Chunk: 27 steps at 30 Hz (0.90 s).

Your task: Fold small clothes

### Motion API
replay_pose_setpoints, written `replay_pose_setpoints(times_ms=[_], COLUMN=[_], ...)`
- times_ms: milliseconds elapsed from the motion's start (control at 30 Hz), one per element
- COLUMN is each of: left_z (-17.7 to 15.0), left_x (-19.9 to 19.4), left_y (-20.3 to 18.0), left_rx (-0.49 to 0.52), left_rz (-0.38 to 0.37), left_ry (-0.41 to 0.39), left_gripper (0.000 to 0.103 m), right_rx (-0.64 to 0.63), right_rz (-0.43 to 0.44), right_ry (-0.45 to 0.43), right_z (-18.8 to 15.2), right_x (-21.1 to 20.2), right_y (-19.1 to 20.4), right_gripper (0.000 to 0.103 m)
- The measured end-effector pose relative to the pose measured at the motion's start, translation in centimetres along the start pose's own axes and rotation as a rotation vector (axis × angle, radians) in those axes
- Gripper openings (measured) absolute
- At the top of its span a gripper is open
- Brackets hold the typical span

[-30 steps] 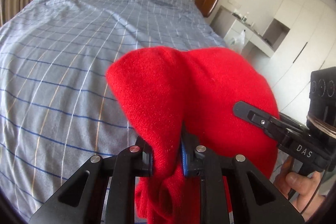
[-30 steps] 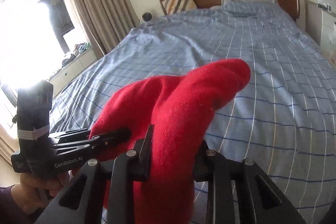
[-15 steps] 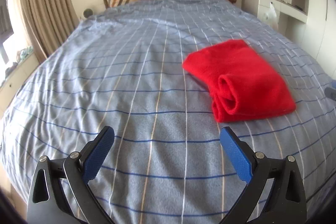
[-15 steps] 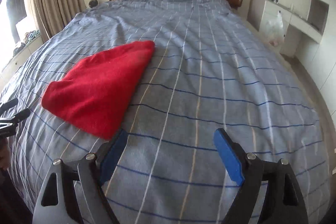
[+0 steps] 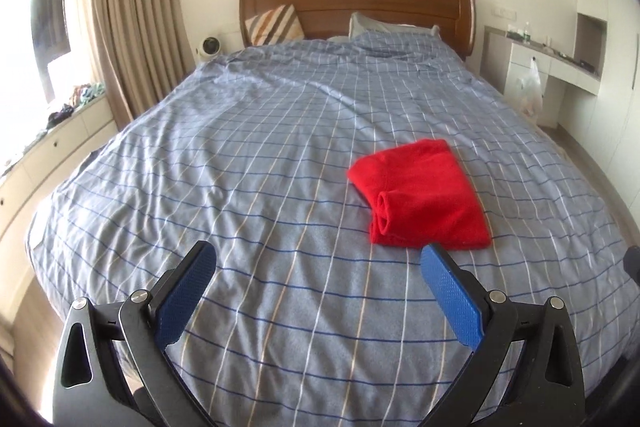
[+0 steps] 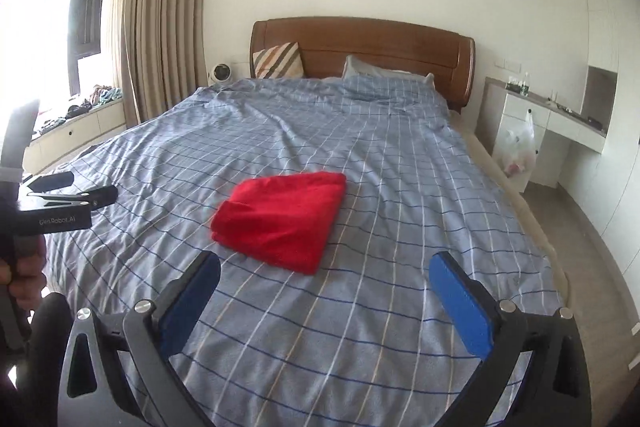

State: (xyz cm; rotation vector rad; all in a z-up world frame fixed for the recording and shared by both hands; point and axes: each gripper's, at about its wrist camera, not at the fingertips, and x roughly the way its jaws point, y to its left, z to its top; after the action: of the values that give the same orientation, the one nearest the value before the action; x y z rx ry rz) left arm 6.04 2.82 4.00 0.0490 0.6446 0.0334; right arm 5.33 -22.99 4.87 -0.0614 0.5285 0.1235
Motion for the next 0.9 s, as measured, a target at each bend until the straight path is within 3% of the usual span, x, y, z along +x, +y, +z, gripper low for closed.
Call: replay_pose_setpoints(times_ms=[133, 267, 367, 600, 900], left_z=[-0.6, -1.2, -1.8, -1.7, -1.4], left_x=[-0.7, -1.1, -1.7, -3.8, -5.3], left_y=[-0.8, -1.3, -1.6, -1.6, -2.1], left_rx=[0.014, 0.026, 0.038, 0.023, 0.055], left_rz=[-0.004, -0.02, -0.027, -0.054, -0.004], left_ry=[0.023, 0.056, 0.06, 0.064, 0.05], left_gripper=[0.103, 0.103, 0.103, 0.103, 0.103], right_rx=[0.075, 0.057, 0.031, 0.049, 0.028], right_rz=[0.05, 0.05, 0.017, 0.048, -0.023], right_ry=[0.075, 0.14, 0.156, 0.173, 0.184], right_z=[-0.1, -0.3, -0.3, 0.6, 0.9], right_x=[-0.1, 0.4, 0.4, -1.1, -3.1], right_y=[1.3, 3.0, 3.9, 5.2, 5.0], right_gripper=[0.103, 0.103, 0.103, 0.103, 0.103])
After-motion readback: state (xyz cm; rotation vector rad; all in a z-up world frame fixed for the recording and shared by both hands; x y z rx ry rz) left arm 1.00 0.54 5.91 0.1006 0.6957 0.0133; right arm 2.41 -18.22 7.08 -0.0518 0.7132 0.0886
